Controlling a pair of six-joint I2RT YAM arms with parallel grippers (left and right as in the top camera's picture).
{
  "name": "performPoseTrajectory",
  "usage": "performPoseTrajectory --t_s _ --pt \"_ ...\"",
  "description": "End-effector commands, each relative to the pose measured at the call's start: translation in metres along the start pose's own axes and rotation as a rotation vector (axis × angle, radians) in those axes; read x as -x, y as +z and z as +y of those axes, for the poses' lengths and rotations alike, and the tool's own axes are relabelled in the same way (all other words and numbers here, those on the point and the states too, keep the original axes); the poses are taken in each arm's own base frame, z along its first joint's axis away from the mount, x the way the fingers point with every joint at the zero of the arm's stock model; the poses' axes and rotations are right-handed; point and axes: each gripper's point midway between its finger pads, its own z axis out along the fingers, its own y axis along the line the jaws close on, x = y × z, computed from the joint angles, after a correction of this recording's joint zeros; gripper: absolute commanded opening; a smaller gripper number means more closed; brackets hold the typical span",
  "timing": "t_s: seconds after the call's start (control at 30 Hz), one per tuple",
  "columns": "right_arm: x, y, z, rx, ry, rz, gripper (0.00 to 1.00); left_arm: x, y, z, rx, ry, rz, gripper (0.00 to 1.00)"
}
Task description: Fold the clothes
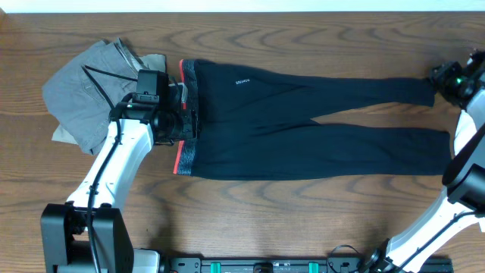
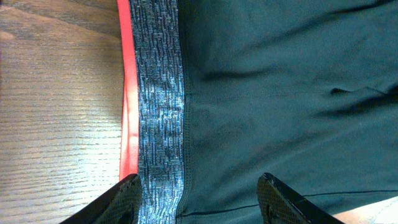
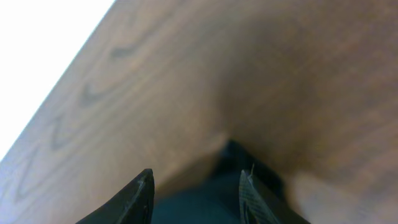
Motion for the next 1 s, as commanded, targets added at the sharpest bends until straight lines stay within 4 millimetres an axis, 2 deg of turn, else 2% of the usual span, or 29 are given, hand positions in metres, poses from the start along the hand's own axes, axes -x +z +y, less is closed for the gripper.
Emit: performPoseTrajectory --t_s 0.0,0.13,0.23,0.4,0.47,0.53,0.6,0.77,0.87,0.9,0.97 --pt "0.001 -0.006 -0.012 -0.001 -0.039 0.019 0.43 0.004 -0.003 -0.004 -0.012 0.014 -0.012 0.61" --pt "-0.004 -0.003 -0.014 -0.002 -0.094 0.037 0.45 0.004 -0.003 -0.004 -0.013 0.015 -0.013 0.61" --pt "-0.01 0.0 -0.011 0.0 -0.112 0.049 0.43 0.004 -0.003 -0.004 -0.013 0.015 -0.013 0.61" --pt "-0.022 0.017 -0.003 -0.002 -0.14 0.063 0.39 0.004 -0.003 -0.004 -0.012 0.014 -0.012 0.61" --pt "-0.029 0.026 -0.008 -0.033 -0.143 0.072 0.33 0.004 -0.003 -0.004 -0.013 0.014 -0.011 0.61" --pt "-0.034 0.03 -0.007 -0.027 -0.132 0.085 0.19 0.004 -0.003 -0.004 -0.013 0.014 -0.011 0.61" --pt "-0.033 0.03 -0.003 -0.005 -0.13 0.081 0.14 0.004 -0.003 -0.004 -0.013 0.014 -0.011 0.61" --pt "-0.015 0.014 0.02 0.108 -0.147 0.042 0.06 0.004 -0.003 -0.004 -0.013 0.014 -0.011 0.61" --pt "-0.007 0.001 0.033 0.165 -0.185 0.023 0.06 0.004 -0.003 -0.004 -0.013 0.014 -0.011 0.61" --pt "-0.003 -0.003 0.035 0.165 -0.187 0.013 0.08 0.004 -0.003 -0.004 -0.013 0.014 -0.011 0.61" --pt "0.001 -0.007 0.035 0.164 -0.189 0.001 0.19 0.004 -0.003 -0.004 -0.012 0.014 -0.011 0.61"
